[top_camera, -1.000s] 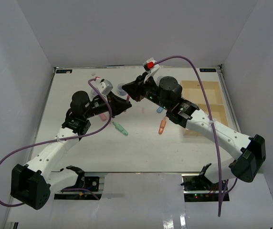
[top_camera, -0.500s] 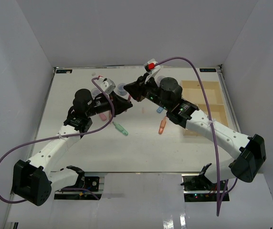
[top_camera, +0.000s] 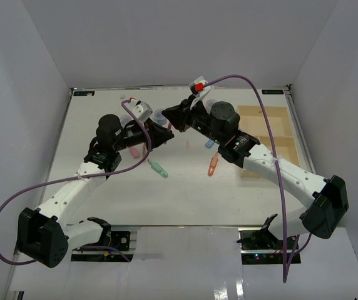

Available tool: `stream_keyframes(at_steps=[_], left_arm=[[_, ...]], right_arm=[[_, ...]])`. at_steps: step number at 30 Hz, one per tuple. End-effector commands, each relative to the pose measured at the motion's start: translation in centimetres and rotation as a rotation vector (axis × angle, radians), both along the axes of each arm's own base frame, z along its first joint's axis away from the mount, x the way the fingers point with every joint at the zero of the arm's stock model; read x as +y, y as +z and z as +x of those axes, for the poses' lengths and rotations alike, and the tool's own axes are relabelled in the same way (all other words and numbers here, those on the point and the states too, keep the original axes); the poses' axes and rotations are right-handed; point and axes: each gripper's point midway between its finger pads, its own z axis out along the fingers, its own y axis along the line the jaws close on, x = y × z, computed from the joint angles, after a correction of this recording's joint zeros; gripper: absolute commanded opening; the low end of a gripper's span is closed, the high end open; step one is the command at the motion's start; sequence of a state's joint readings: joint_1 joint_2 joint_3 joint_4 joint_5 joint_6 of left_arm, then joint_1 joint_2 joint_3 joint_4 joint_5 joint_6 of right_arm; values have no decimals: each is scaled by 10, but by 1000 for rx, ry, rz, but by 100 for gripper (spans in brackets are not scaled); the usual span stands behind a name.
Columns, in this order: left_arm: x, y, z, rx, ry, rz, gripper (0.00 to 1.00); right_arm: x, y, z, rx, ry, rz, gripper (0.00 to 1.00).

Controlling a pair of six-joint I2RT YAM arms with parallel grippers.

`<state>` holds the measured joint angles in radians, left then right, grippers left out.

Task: Sort the stationery into containers
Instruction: Close the pen cap on the pen.

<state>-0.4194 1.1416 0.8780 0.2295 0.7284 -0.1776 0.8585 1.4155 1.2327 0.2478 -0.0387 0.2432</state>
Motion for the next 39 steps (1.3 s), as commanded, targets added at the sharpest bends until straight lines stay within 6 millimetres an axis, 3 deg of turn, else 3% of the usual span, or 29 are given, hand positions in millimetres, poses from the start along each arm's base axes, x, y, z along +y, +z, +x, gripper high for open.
stream_keyframes(at_steps=[1, 12, 19, 25, 27, 31, 39], left_arm=[[41, 235, -37, -719, 140, -375, 0], [44, 242, -38, -749, 161, -389, 0], [54, 263, -45, -806, 204, -422, 0], [58, 268, -47, -818, 220, -445, 0], [56, 263, -48, -809, 203, -432, 0], [49, 240, -46, -751, 172, -375, 0], [36, 159, -46, -563, 88, -268, 5]], right_arm=[[-46, -248, -111, 611, 254, -653, 8], [-54, -264, -124, 650, 293, -689, 8], [-59, -278, -135, 693, 331, -707, 8], [-59, -281, -140, 705, 348, -698, 8], [-56, -276, -136, 681, 343, -680, 8], [-45, -245, -119, 596, 308, -621, 8], [-25, -181, -84, 408, 222, -489, 8]])
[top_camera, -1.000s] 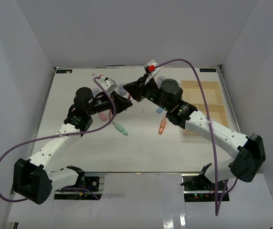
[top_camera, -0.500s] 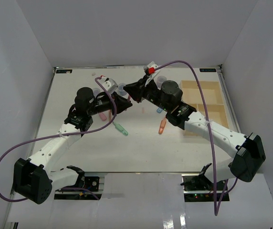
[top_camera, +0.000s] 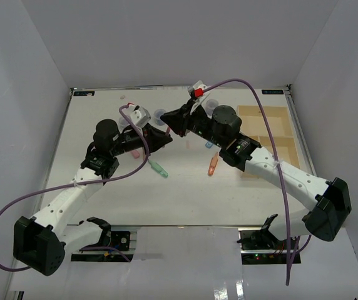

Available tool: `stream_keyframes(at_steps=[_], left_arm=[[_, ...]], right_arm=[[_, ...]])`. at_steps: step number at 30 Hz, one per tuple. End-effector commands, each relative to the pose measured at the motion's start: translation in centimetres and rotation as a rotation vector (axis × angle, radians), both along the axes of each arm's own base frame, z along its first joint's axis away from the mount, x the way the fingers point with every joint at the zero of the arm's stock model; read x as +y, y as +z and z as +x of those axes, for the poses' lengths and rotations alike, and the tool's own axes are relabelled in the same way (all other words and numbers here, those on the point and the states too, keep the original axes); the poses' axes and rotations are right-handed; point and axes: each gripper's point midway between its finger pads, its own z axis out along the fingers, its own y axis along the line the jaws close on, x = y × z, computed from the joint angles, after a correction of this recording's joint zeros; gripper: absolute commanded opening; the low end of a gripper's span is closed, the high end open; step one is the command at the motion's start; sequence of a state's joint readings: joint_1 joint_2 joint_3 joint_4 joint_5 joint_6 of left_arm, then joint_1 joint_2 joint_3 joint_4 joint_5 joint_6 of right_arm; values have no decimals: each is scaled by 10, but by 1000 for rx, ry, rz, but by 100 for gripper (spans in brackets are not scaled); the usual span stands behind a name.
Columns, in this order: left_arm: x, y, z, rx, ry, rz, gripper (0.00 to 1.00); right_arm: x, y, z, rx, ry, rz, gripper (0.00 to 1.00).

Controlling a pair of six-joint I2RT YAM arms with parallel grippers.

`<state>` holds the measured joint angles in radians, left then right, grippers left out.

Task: Sort the stationery into containers
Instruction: Close the pen cap on the pen.

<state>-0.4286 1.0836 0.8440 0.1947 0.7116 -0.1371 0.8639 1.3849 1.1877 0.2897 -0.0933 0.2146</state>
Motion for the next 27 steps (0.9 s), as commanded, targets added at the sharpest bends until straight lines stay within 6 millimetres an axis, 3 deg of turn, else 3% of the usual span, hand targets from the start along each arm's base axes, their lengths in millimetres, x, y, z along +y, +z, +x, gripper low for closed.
stream_keyframes(at_steps=[1, 10, 17, 21, 27], left_arm=[[28, 152, -35, -503, 51, -266, 6], [5, 65, -49, -233, -94, -189, 6], [-2, 19, -45, -61, -86, -155, 10], [-9, -4, -46, 60, -117, -149, 13], [-14, -6, -45, 102, -142, -145, 23]], right_arm=[[-24, -178, -68, 421, 147, -498, 8], [-10, -137, -49, 329, 90, -349, 8], [-10, -113, -31, 251, 11, -276, 8], [-14, -105, -22, 194, -36, -243, 8], [-16, -105, -11, 157, -83, -229, 8]])
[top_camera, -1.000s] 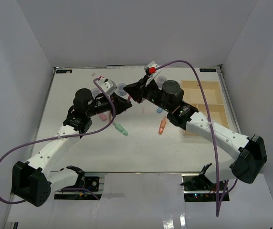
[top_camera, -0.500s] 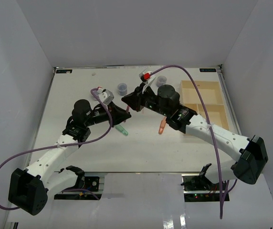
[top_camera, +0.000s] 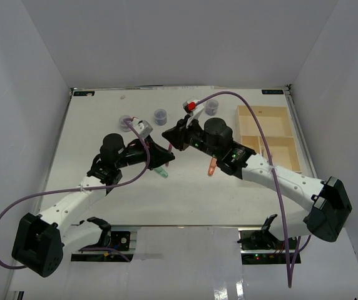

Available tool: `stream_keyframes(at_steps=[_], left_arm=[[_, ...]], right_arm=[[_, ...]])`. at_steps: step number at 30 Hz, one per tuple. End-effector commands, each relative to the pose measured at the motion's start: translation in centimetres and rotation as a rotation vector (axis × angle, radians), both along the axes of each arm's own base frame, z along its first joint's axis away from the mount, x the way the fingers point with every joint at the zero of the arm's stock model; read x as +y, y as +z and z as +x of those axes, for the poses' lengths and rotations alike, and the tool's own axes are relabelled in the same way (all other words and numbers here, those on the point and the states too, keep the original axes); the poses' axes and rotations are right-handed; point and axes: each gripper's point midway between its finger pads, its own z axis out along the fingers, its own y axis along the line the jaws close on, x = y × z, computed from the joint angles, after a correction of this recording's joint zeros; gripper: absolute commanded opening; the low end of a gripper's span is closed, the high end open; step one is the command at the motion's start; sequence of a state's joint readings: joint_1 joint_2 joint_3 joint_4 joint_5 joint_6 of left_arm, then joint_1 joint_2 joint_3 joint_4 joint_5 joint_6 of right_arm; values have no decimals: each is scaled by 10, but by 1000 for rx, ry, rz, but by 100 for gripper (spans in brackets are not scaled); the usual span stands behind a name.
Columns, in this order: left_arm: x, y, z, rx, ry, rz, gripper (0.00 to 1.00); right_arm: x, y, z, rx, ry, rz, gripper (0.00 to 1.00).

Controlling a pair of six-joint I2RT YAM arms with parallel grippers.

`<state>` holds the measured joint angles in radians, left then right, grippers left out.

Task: Sort the stationery into containers
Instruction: Close the pen cap on the pen, then place the pen in the storage box.

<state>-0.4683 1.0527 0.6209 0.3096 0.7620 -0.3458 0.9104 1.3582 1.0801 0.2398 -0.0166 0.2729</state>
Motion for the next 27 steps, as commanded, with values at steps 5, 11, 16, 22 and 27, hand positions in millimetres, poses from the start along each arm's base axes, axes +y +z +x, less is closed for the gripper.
stream_keyframes(at_steps=[5, 11, 16, 22, 27], left_arm=[[-8, 55, 6, -120, -17, -92, 28], [-9, 57, 14, -100, -1, -72, 37], [-7, 58, 11, -117, -1, -69, 44], [-6, 50, 10, -97, 0, -49, 58], [-2, 39, 16, -61, 45, -15, 71]], right_arm=[[-13, -49, 13, -6, -69, -165, 8], [-11, -46, 18, -28, -78, -170, 8], [-13, -44, 21, -30, -93, -167, 8], [-30, -40, 35, -59, -174, -187, 8], [-79, -42, 64, -79, -336, -260, 8]])
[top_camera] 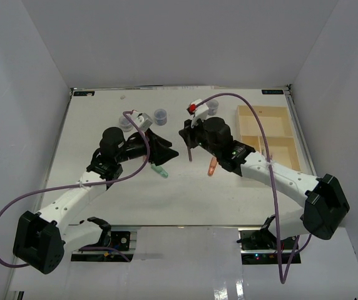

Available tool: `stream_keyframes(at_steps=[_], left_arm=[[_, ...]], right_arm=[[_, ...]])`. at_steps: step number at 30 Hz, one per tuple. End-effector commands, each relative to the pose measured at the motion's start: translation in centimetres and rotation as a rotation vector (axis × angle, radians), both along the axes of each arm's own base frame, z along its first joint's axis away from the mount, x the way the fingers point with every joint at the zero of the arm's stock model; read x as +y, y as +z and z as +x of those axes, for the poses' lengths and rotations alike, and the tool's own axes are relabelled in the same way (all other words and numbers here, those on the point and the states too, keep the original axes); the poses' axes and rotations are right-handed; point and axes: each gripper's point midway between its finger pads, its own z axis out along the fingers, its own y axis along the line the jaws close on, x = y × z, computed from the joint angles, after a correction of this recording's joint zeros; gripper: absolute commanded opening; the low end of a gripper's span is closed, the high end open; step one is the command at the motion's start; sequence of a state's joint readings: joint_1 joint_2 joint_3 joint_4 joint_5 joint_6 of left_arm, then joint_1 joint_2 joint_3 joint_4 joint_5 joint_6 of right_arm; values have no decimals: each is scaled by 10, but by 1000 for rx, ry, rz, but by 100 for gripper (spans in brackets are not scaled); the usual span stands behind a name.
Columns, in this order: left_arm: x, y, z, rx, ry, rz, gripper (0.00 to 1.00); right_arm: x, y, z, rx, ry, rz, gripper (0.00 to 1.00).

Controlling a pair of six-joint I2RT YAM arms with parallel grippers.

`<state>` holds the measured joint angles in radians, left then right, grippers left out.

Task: Sort the stationery into containers
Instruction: Place the pen in the storage box.

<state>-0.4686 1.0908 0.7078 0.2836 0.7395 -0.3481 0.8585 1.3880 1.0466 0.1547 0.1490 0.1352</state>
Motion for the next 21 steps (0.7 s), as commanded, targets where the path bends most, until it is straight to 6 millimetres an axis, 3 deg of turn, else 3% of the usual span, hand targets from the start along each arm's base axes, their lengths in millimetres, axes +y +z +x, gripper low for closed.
stream_keyframes(at_steps=[1, 4, 5, 6, 7, 8, 14, 17, 21], left_arm=[[3, 17, 3, -38, 32, 0, 72], [8, 11, 14, -16, 102, 25, 81], [10, 6, 18, 6, 129, 43, 85], [12, 6, 23, 10, 154, 51, 95], [16, 3, 32, 16, 211, 69, 98], [21, -6, 37, 42, 242, 103, 98], [50, -28, 61, 118, 467, 201, 98], [59, -33, 67, 122, 525, 229, 98], [61, -35, 68, 122, 537, 240, 98]], right_arm=[[-51, 12, 25, -63, -175, -51, 8], [-106, 1, 44, -29, -327, -114, 8], [-133, -7, 52, -4, -398, -147, 8], [-150, -12, 52, 11, -436, -179, 8], [-172, -16, 52, 16, -495, -199, 8], [-201, -24, 57, 44, -568, -227, 8], [-308, -59, 47, 172, -837, -290, 8], [-340, -73, 45, 216, -904, -307, 8], [-359, -94, 49, 283, -928, -334, 8]])
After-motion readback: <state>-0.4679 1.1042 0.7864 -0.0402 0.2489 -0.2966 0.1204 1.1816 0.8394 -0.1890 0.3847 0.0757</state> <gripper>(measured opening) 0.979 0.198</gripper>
